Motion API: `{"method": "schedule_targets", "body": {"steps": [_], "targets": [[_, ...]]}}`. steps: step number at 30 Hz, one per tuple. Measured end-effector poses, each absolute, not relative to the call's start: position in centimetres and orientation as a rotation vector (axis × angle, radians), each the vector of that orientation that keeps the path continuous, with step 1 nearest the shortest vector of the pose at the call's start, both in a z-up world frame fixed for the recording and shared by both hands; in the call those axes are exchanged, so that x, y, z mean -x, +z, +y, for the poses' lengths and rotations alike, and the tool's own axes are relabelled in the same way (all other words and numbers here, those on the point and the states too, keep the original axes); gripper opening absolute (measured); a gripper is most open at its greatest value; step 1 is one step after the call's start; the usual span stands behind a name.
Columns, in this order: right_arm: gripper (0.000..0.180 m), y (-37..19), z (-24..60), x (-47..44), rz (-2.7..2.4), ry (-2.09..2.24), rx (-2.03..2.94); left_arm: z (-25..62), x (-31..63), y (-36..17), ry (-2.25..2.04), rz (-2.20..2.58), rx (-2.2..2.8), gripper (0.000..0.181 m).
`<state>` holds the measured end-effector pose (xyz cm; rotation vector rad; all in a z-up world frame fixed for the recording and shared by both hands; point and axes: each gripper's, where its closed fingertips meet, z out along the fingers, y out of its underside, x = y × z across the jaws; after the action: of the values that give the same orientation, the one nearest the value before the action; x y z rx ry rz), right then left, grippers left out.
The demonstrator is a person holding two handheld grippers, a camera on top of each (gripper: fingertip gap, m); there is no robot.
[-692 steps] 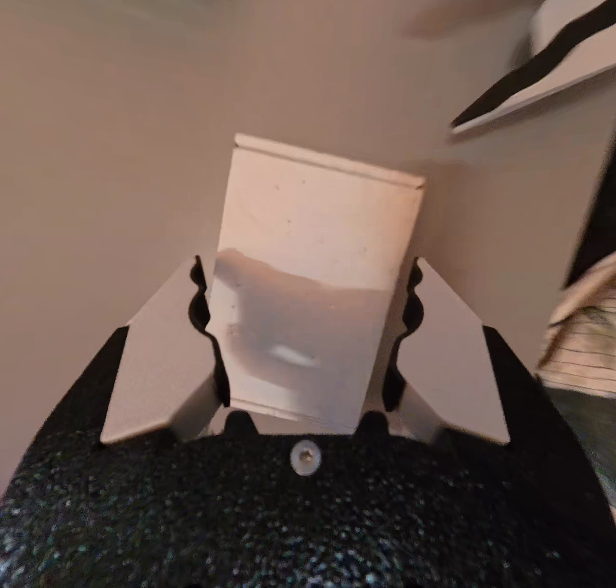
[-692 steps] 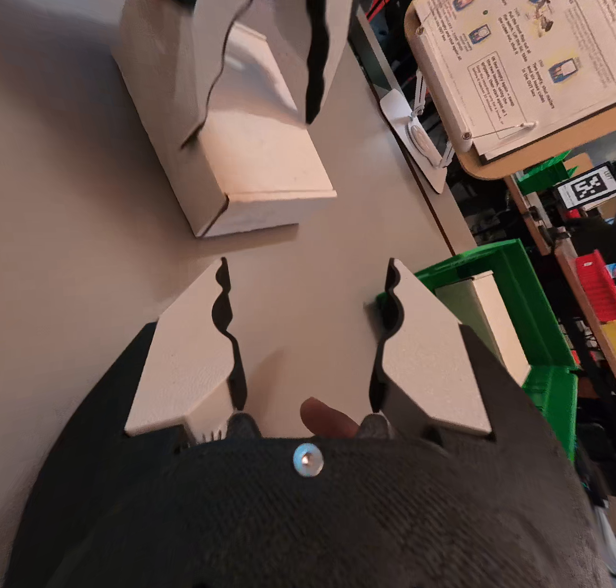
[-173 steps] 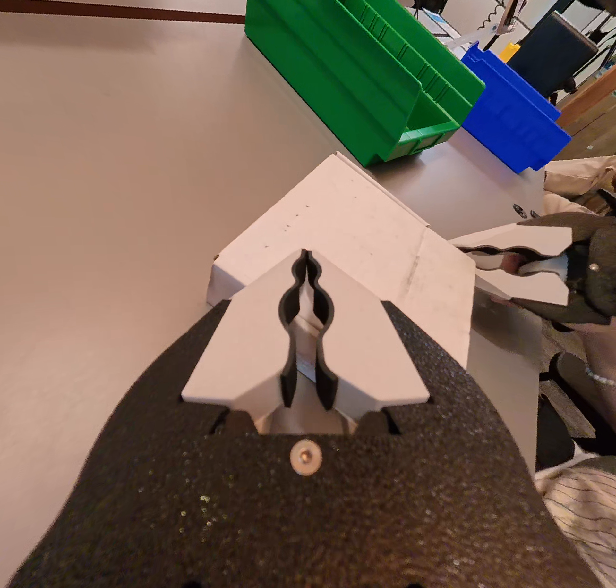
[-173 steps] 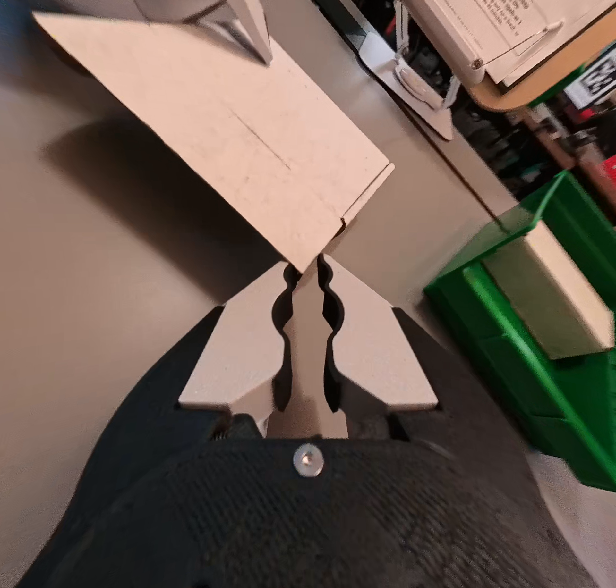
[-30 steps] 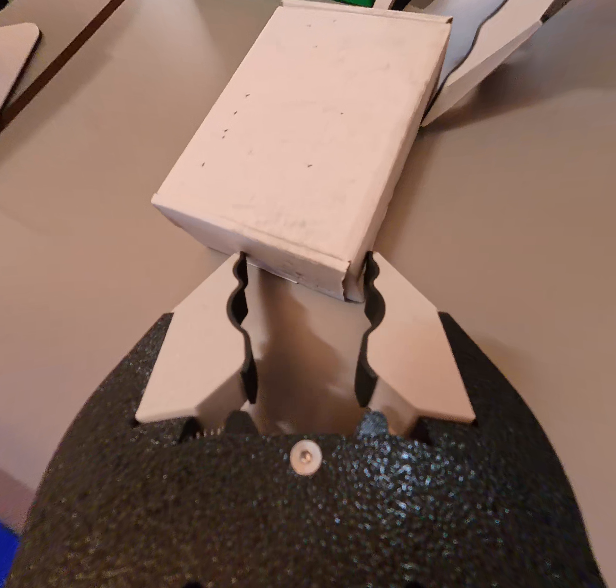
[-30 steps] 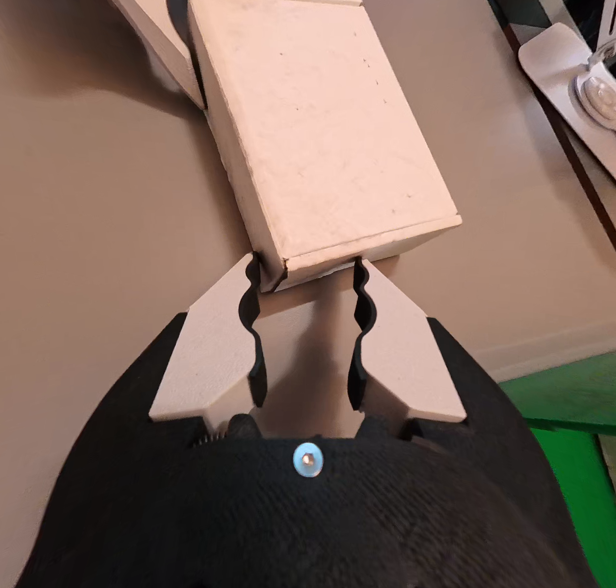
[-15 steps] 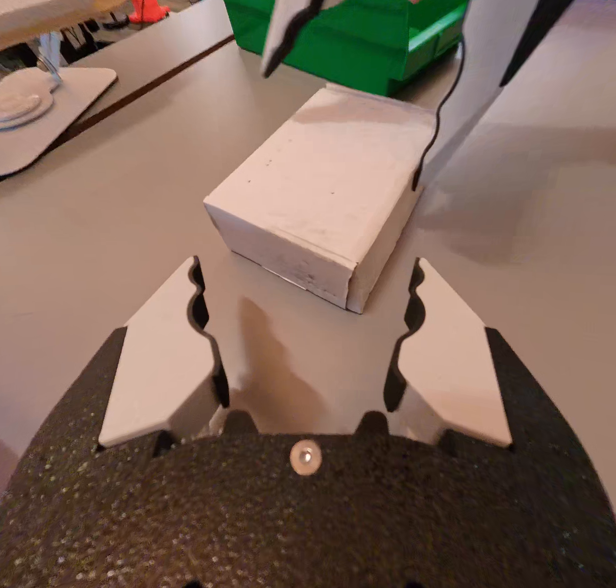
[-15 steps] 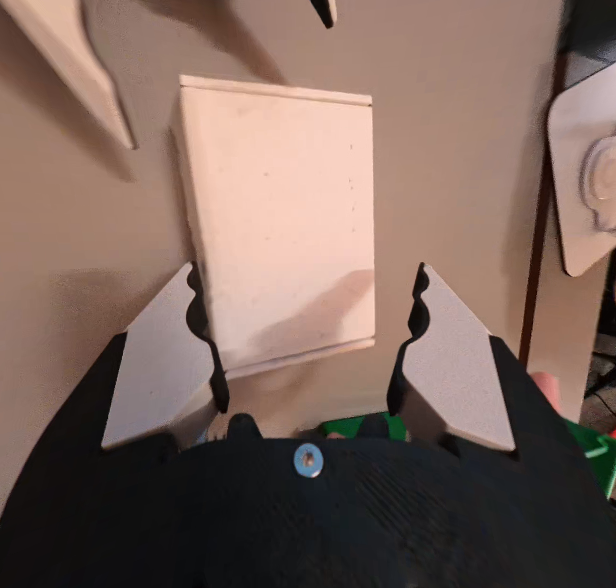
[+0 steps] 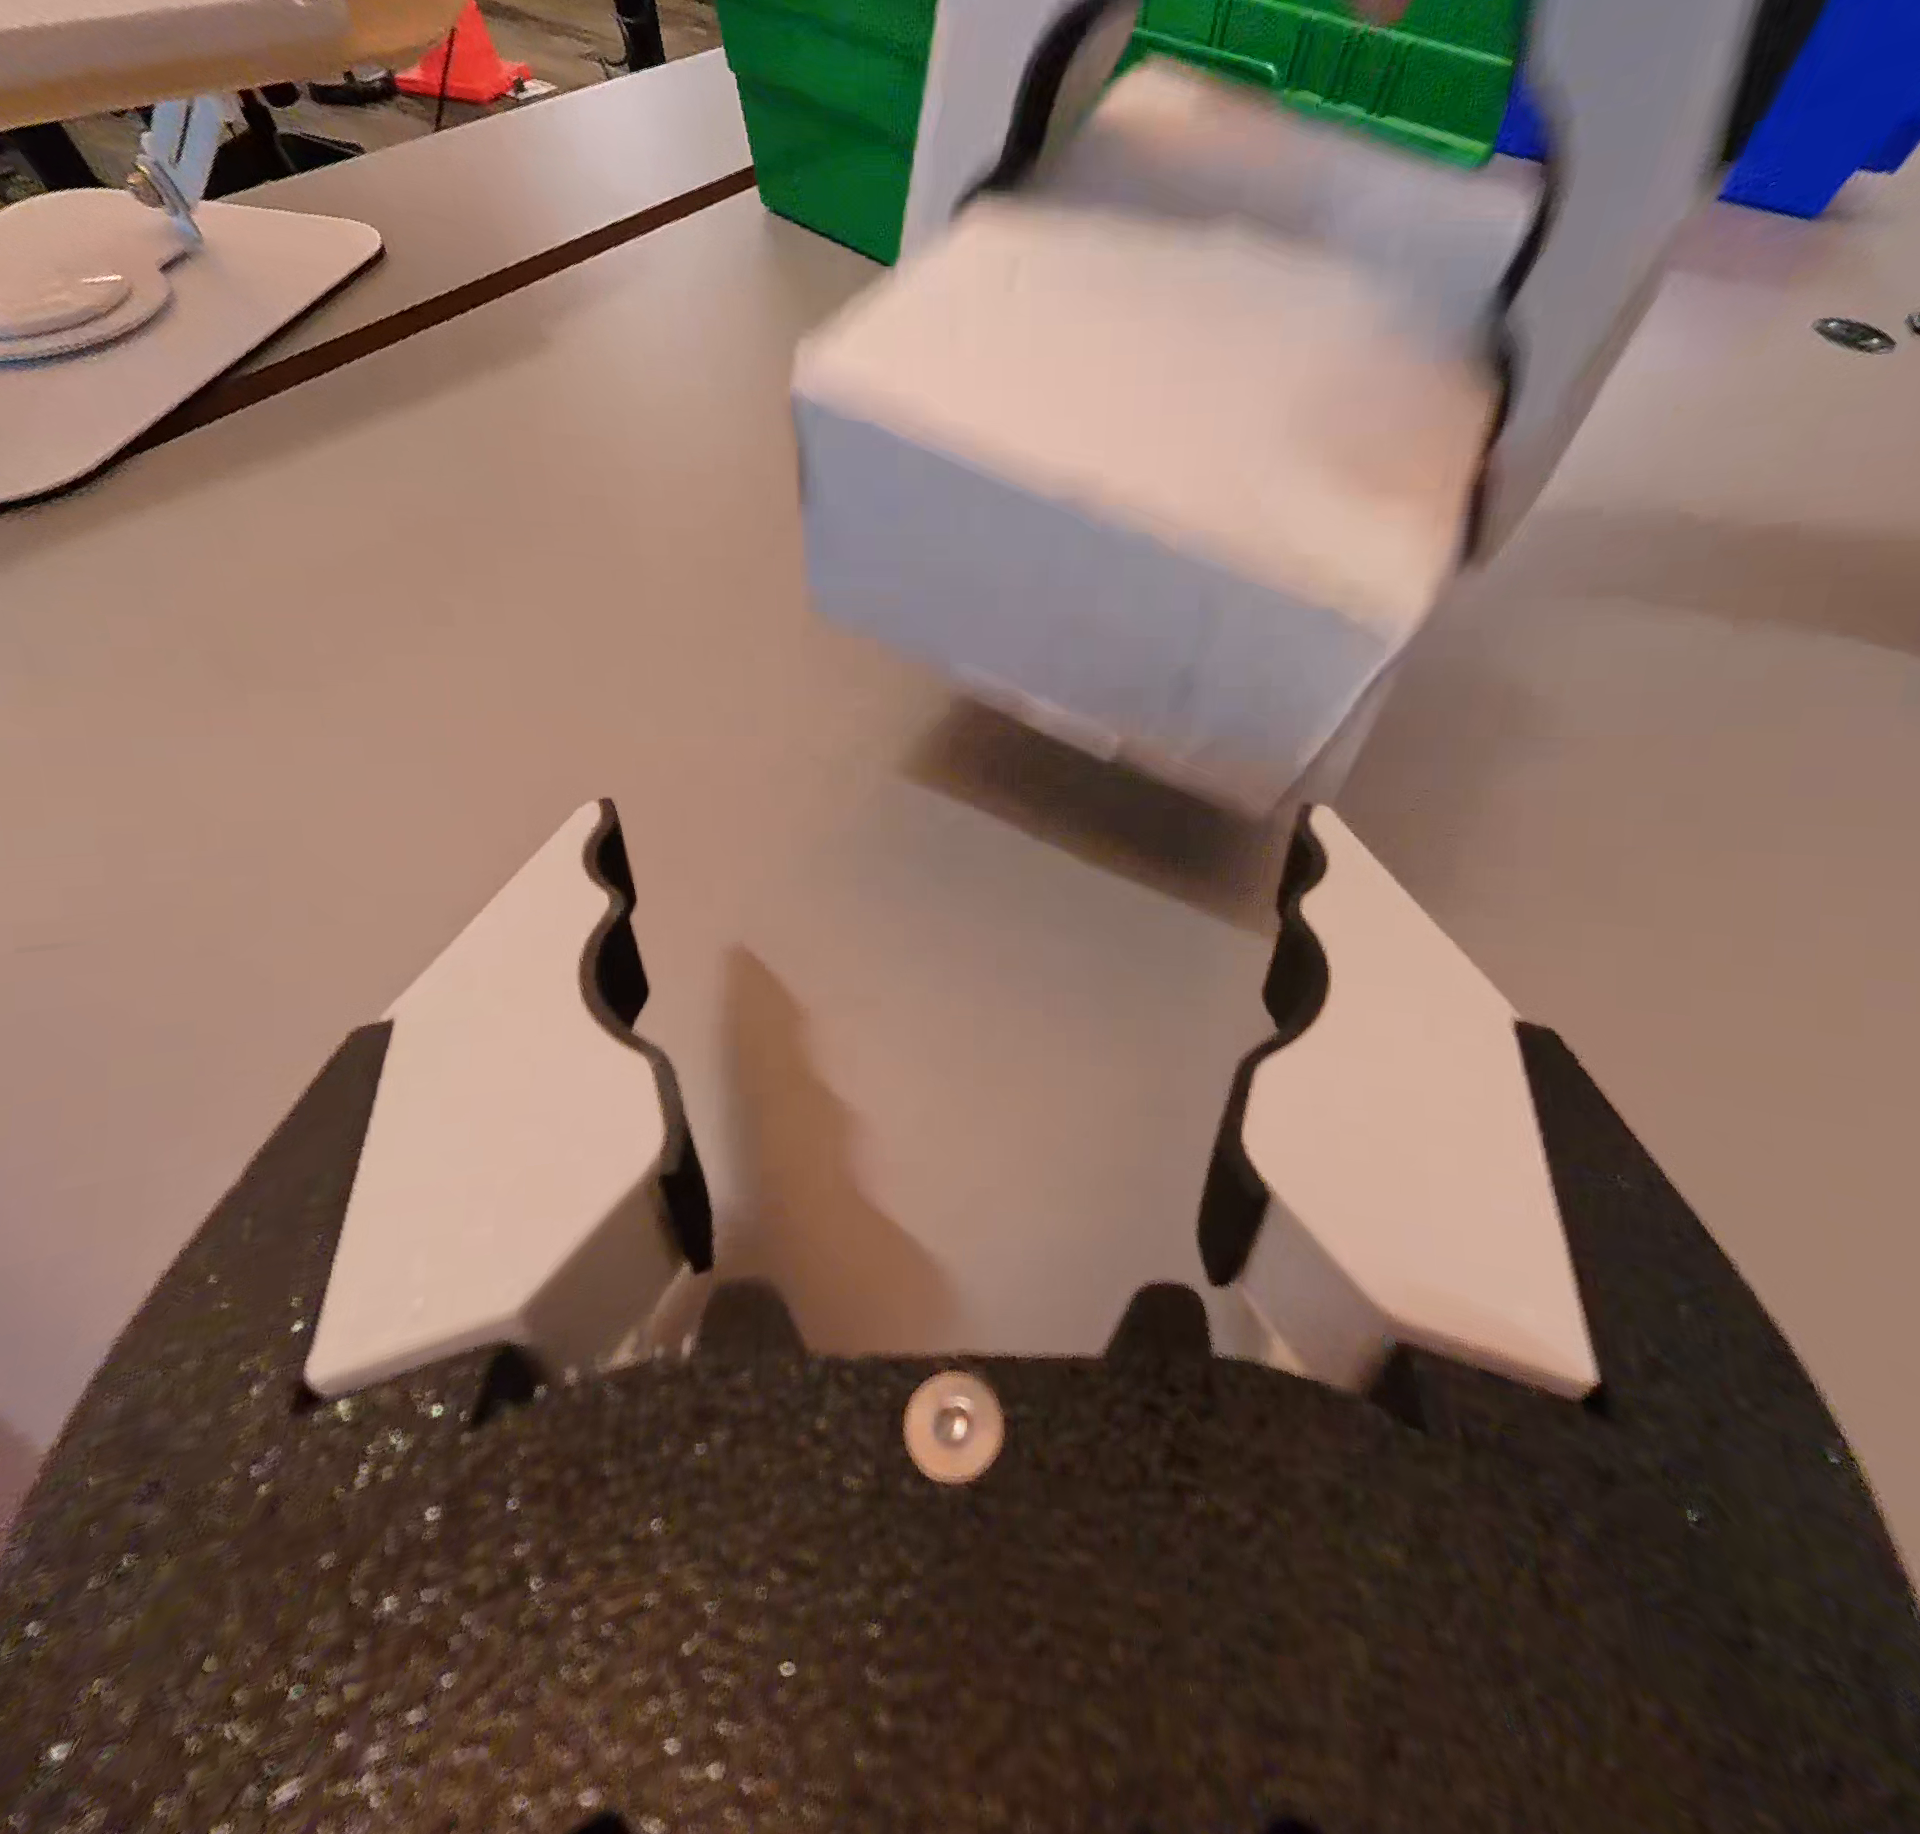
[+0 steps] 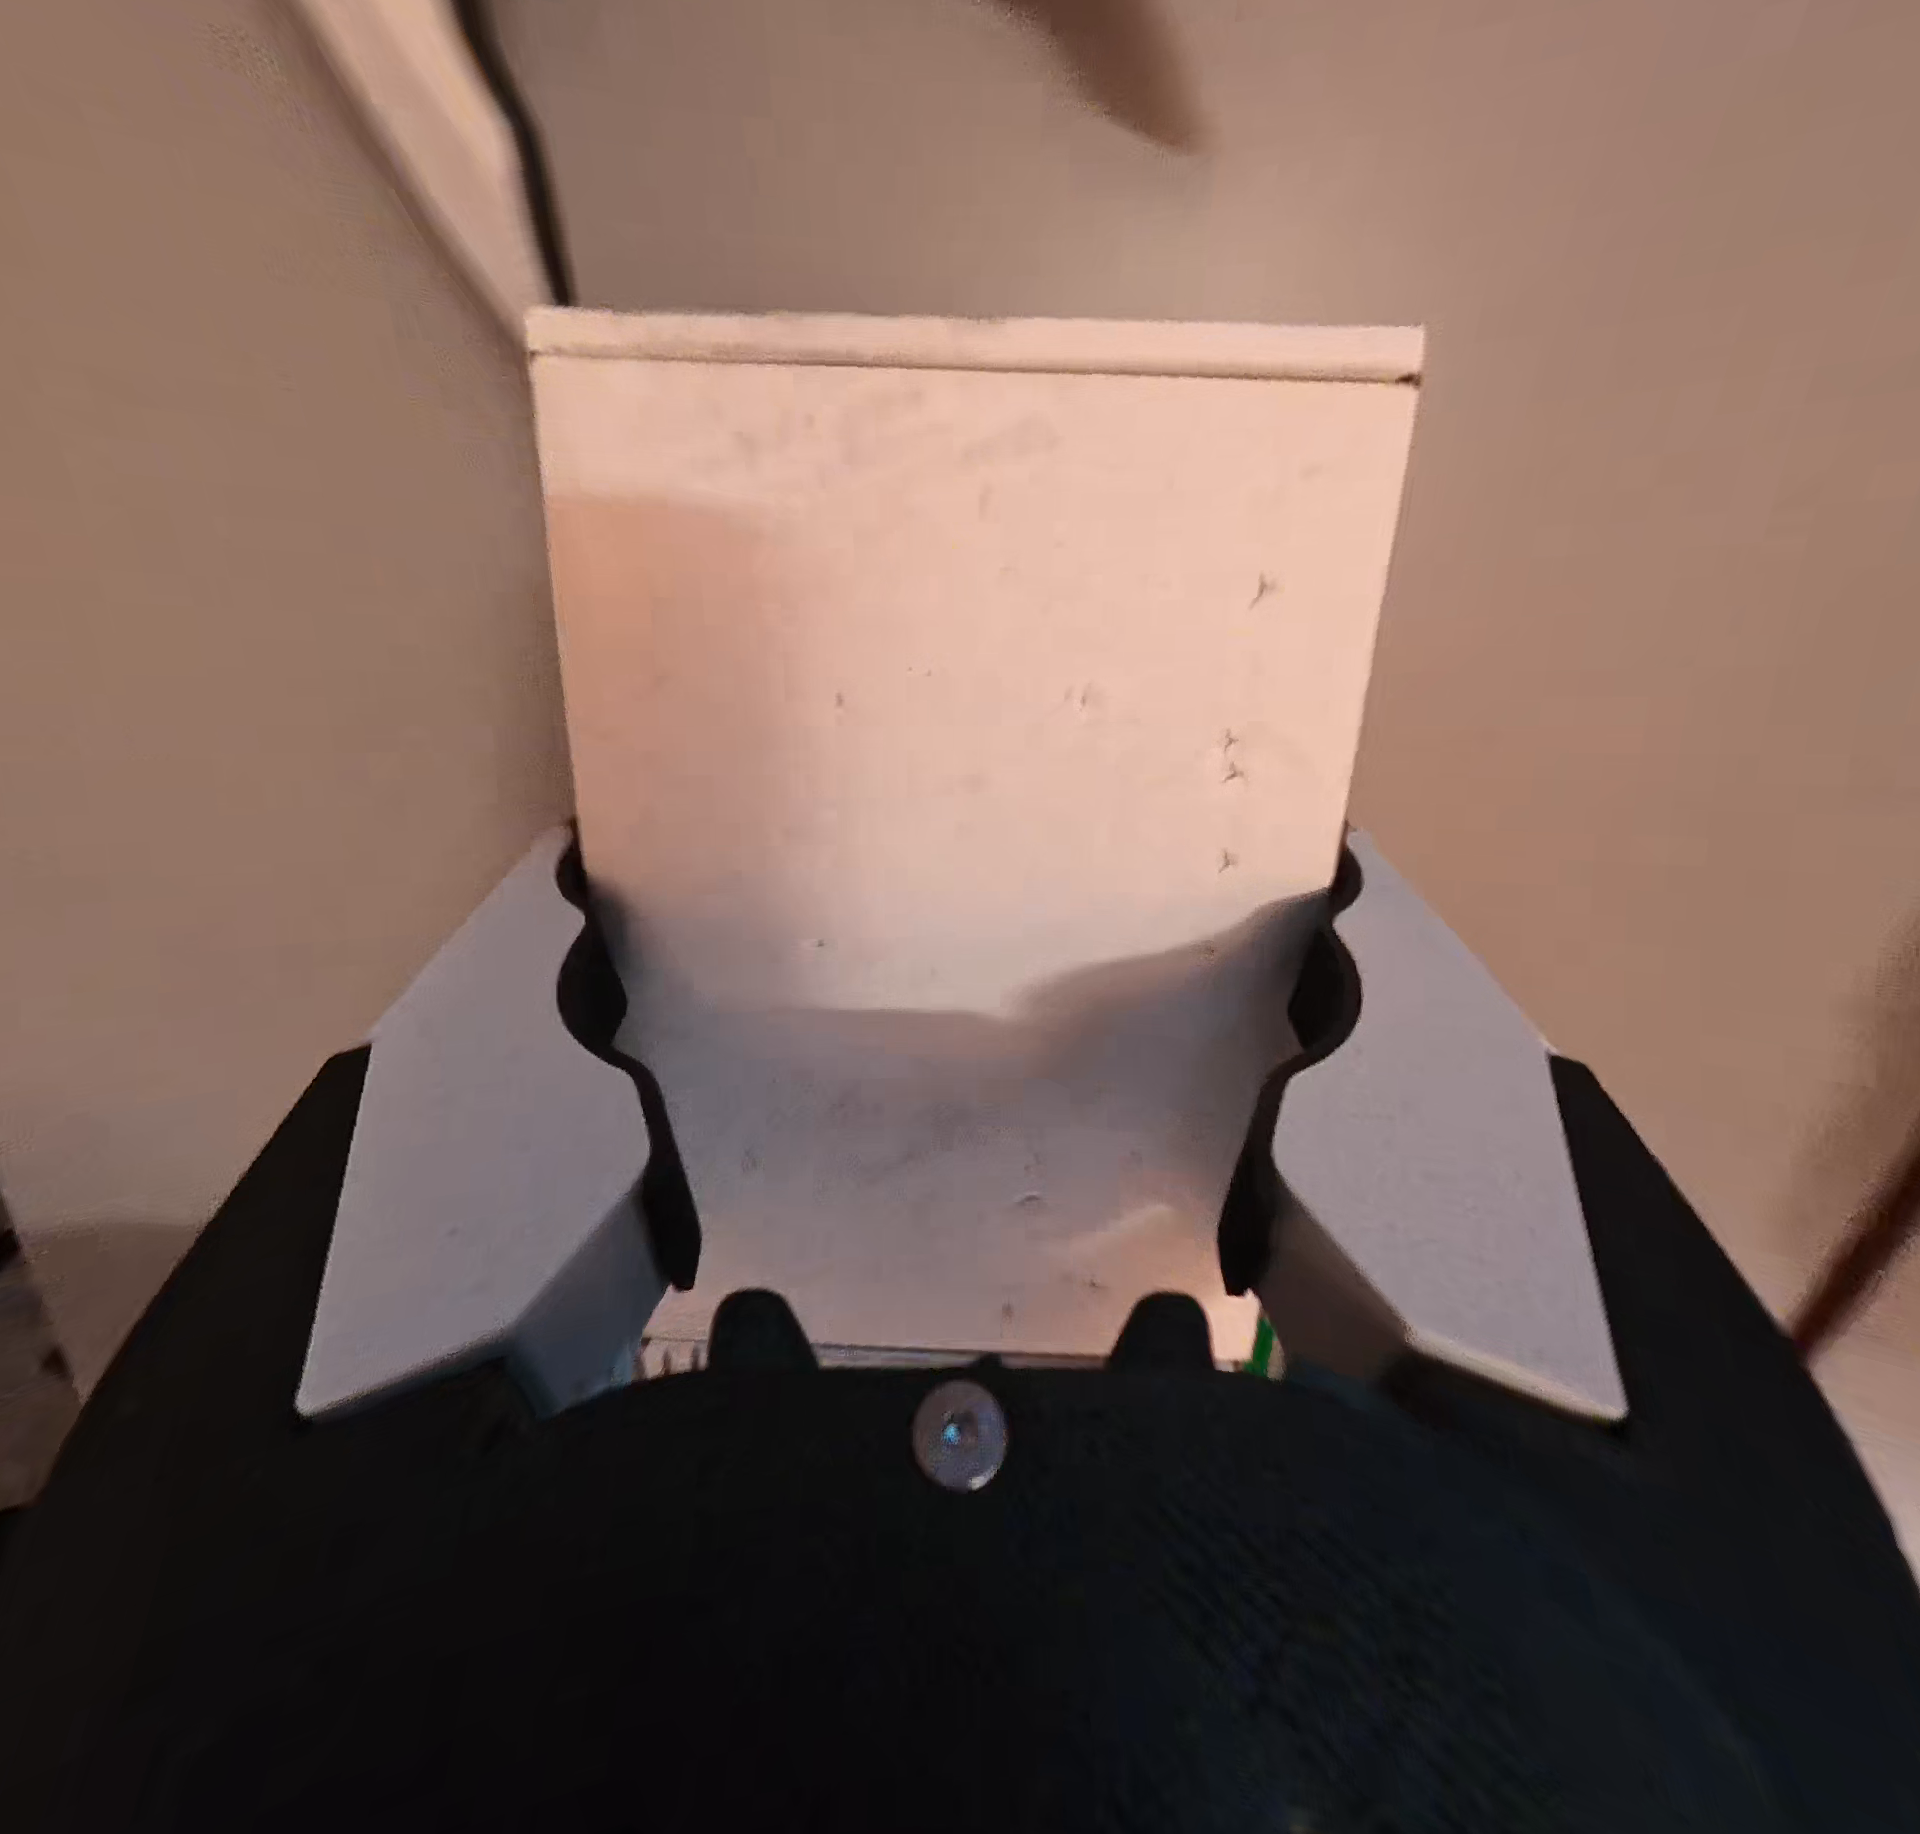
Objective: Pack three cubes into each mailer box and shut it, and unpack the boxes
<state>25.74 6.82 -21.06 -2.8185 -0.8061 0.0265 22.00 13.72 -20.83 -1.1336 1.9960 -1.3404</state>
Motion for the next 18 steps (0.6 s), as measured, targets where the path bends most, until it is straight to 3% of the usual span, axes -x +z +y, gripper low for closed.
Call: {"method": "schedule_targets", "body": {"steps": [6,9,14,18], "targets": [[0.132,-7.6,1.0,-30.2,-0.671,-0.259,2.707,13.3,-21.8,-21.0,-1.346,2.031,1.114,0.118],[0.132,-4.4,-4.5,-35.7,-0.502,-0.394,2.778,13.3,-21.8,-21.1,-1.339,2.033,1.111,0.117],[0.132,-9.4,-13.3,-43.0,-0.309,-0.38,3.043,13.1,-21.8,-21.6,-1.288,2.063,1.103,0.116],[0.132,-15.3,-15.3,-44.3,-0.299,-0.266,3.155,12.8,-21.8,-22.2,-1.223,2.094,1.078,0.114]]}}
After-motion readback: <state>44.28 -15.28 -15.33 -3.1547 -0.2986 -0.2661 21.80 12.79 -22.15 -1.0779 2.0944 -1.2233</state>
